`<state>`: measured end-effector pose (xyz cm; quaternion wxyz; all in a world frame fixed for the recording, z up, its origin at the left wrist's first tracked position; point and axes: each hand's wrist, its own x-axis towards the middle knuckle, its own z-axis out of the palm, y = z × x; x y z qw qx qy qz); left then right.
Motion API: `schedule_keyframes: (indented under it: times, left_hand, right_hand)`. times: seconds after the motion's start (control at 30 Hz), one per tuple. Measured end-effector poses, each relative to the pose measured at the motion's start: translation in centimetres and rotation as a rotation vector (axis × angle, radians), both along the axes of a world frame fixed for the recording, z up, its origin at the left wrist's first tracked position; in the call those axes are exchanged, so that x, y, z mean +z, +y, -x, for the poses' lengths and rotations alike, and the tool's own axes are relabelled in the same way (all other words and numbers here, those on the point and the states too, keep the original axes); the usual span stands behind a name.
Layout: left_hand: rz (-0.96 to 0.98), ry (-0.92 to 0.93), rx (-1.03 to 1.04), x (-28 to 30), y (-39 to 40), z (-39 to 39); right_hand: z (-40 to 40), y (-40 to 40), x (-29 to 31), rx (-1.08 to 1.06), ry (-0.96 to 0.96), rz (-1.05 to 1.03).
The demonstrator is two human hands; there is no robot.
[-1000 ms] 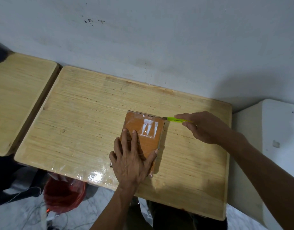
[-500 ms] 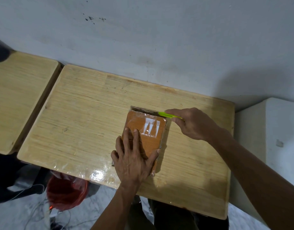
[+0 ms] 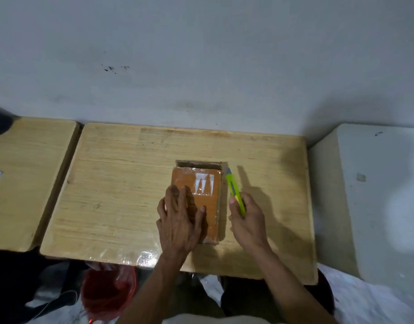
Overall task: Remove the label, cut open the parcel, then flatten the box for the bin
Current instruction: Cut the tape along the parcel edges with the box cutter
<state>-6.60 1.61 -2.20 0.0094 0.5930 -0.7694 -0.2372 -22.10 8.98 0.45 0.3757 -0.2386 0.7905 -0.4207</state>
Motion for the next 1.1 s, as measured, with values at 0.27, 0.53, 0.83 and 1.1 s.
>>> schedule_keyframes:
  times: [0.27, 0.53, 0.83, 1.1]
  left_hand:
    - [0.06, 0.012, -0.353, 1.0, -6.7, -0.2]
    - [-0.022, -0.141, -0.762, -0.4, -12.8, 1.3]
    - [-0.037, -0.018, -0.657, 0.1, -10.6, -1.2]
    - [-0.158, -0.005, -0.2, 1.9, -5.5, -3.4]
  right_hand:
    - [-9.1, 2.5, 0.5, -0.316, 0.13, -0.089]
    - [-15.9, 0.0, -1.2, -0.687, 0.027, -0.135]
    - [-15.4, -2.0, -0.8, -0.824, 0.09, 0.03]
    - [-9.2, -2.1, 0.0, -0.494, 0.178, -0.144]
